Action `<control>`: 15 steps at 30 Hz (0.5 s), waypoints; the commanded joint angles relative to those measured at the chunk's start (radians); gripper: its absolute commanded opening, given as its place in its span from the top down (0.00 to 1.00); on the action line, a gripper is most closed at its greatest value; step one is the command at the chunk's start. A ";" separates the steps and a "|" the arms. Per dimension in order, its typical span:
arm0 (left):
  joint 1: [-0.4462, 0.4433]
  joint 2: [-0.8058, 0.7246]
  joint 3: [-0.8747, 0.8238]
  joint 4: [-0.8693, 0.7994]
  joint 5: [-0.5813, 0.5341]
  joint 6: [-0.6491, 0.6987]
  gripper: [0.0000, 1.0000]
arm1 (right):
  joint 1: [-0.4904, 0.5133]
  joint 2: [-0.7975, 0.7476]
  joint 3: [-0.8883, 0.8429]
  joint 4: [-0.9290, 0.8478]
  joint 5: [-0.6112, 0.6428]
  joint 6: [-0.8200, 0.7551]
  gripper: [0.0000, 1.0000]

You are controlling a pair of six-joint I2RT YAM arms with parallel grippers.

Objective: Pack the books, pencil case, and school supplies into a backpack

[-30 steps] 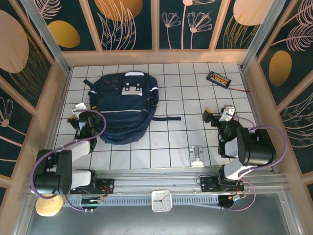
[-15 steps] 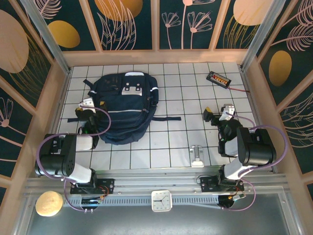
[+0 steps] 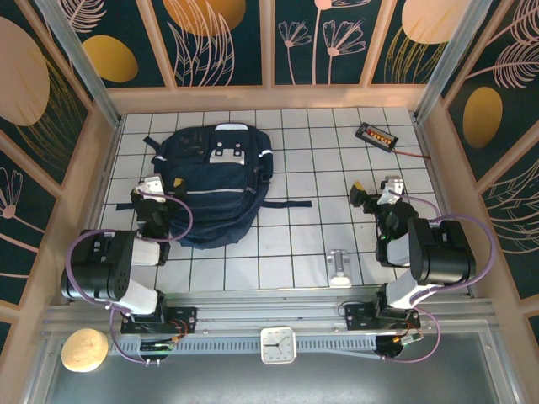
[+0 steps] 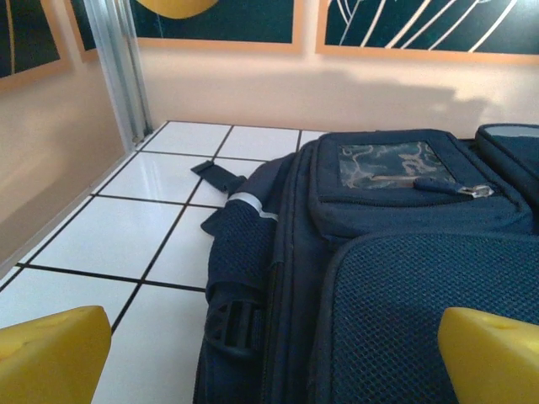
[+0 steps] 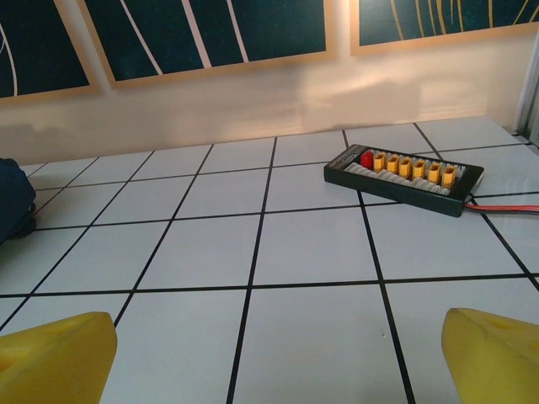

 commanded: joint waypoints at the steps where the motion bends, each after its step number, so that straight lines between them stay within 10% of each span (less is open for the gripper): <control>1: 0.019 0.014 0.000 0.062 0.010 -0.009 0.01 | 0.003 0.009 0.016 0.003 0.001 -0.014 0.01; 8: 0.023 0.015 0.004 0.055 0.013 -0.012 0.01 | -0.001 0.014 -0.086 0.206 0.102 0.031 0.01; 15: 0.023 0.012 0.003 0.049 0.013 -0.010 0.01 | 0.022 0.006 0.041 -0.048 0.145 0.010 0.01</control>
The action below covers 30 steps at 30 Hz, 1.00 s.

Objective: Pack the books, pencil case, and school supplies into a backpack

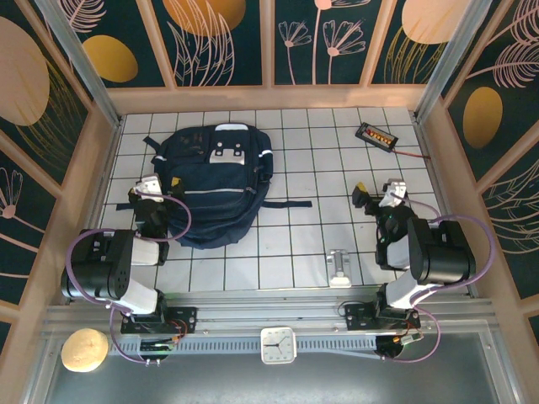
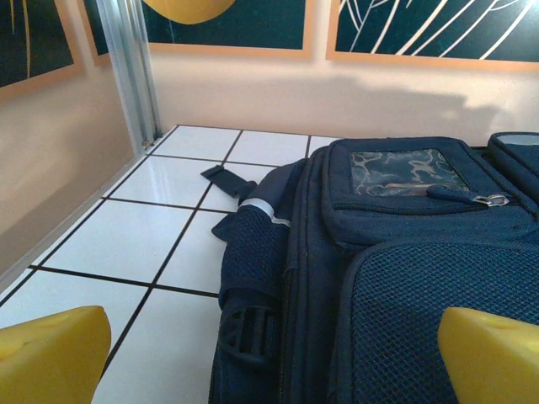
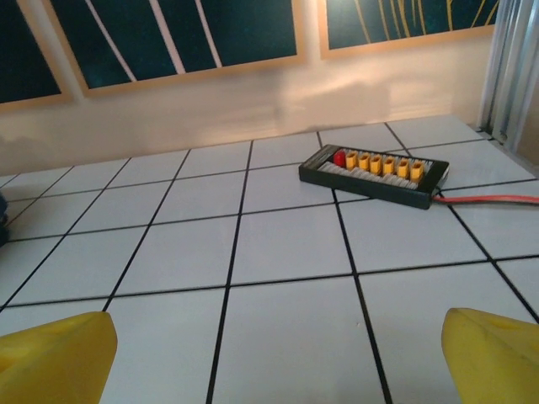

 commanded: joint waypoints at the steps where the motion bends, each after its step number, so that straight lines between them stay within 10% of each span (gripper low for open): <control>1: 0.007 0.006 0.004 0.038 0.013 -0.010 0.01 | 0.018 0.006 0.046 -0.059 0.069 -0.004 0.01; 30: 0.006 0.007 -0.004 0.052 0.013 -0.008 0.01 | 0.024 0.004 0.048 -0.065 0.079 -0.008 0.01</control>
